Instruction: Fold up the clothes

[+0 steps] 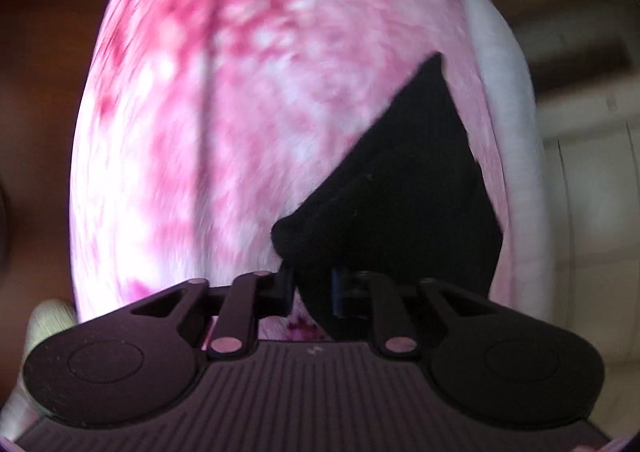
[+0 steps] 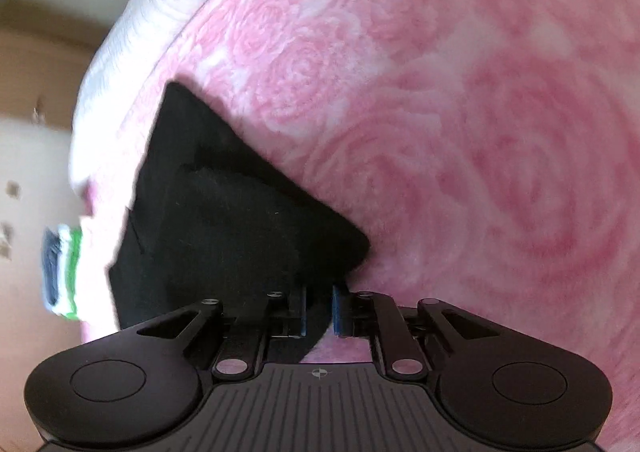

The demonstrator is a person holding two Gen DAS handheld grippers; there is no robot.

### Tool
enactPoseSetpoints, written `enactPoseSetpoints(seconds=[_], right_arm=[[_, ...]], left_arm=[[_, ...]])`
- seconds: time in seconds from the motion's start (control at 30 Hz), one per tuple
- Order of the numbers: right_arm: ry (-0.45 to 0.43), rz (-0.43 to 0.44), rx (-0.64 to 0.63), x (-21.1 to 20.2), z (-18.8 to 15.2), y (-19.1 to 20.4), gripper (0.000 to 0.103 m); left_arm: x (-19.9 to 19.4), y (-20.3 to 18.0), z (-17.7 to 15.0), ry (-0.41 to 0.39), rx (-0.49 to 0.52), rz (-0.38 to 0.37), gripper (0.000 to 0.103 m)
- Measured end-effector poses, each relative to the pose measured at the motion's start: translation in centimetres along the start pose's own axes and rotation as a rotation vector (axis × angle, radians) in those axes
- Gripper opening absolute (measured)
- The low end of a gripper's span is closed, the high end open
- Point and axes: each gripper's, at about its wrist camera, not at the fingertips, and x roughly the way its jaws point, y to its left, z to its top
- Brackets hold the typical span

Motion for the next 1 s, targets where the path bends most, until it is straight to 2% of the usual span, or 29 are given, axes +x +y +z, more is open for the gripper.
enactPoseSetpoints(seconds=[0.07, 0.13, 0.27, 0.37, 0.4, 0.43, 0.5, 0.6, 0.7, 0.73, 0.77, 0.8, 0.87, 1.0], right_arm=[[-0.064, -0.006, -0.093, -1.2, 0.4, 1.1, 0.006], [-0.075, -0.008, -0.089, -1.5, 0.7, 0.7, 0.006], [0.005, -0.058, -0.099, 0.4, 0.5, 0.0, 0.008], [0.012, -0.084, -0.133, -0.8, 0.5, 0.9, 0.026], [-0.013, -0.12, -0.182, -1.5, 0.2, 1.5, 0.033], [-0.043, -0.16, -0.239, -2.2, 0.0, 2.3, 0.035], [-0.113, -0.241, -0.385, -3.5, -0.8, 4.0, 0.036], [-0.183, -0.282, -0.662, -3.9, -2.6, 6.5, 0.036], [-0.186, -0.297, -0.871, -1.7, -4.4, 8.2, 0.036], [-0.178, -0.305, -0.912, -0.9, -4.8, 8.2, 0.036], [-0.14, -0.342, -0.937, 0.4, -5.1, 7.8, 0.036], [-0.096, -0.385, -0.958, 1.9, -5.4, 7.3, 0.036], [-0.085, -0.369, -0.924, 2.3, -5.2, 6.5, 0.038], [-0.026, -0.396, -0.865, 1.2, -4.1, 7.6, 0.038]], left_arm=[[-0.5, -0.8, 0.7, -0.005, 0.134, -0.004, 0.012], [0.2, -0.5, 0.9, 0.035, 0.182, 0.008, 0.013], [0.1, -0.6, 0.1, 0.064, 0.242, 0.045, 0.02], [-1.7, -2.4, -0.9, 0.028, 0.319, 0.11, 0.027], [-2.3, -3.1, -1.2, 0.011, 0.361, 0.147, 0.027], [-2.9, -3.8, -1.4, -0.008, 0.41, 0.189, 0.025], [-3.7, -5.4, -1.9, -0.058, 0.516, 0.248, 0.024], [-2.6, -7.1, -2.4, -0.062, 0.631, 0.254, 0.024], [-0.7, -8.2, -3.0, -0.043, 0.729, 0.265, 0.025], [0.4, -7.9, -3.1, -0.024, 0.752, 0.305, 0.026], [1.5, -7.7, -3.2, -0.006, 0.775, 0.346, 0.03], [2.2, -7.4, -3.1, 0.003, 0.767, 0.361, 0.031], [2.3, -7.1, -2.5, 0.017, 0.71, 0.36, 0.032], [0.8, -8.6, -2.4, 0.037, 0.704, 0.42, 0.031]])
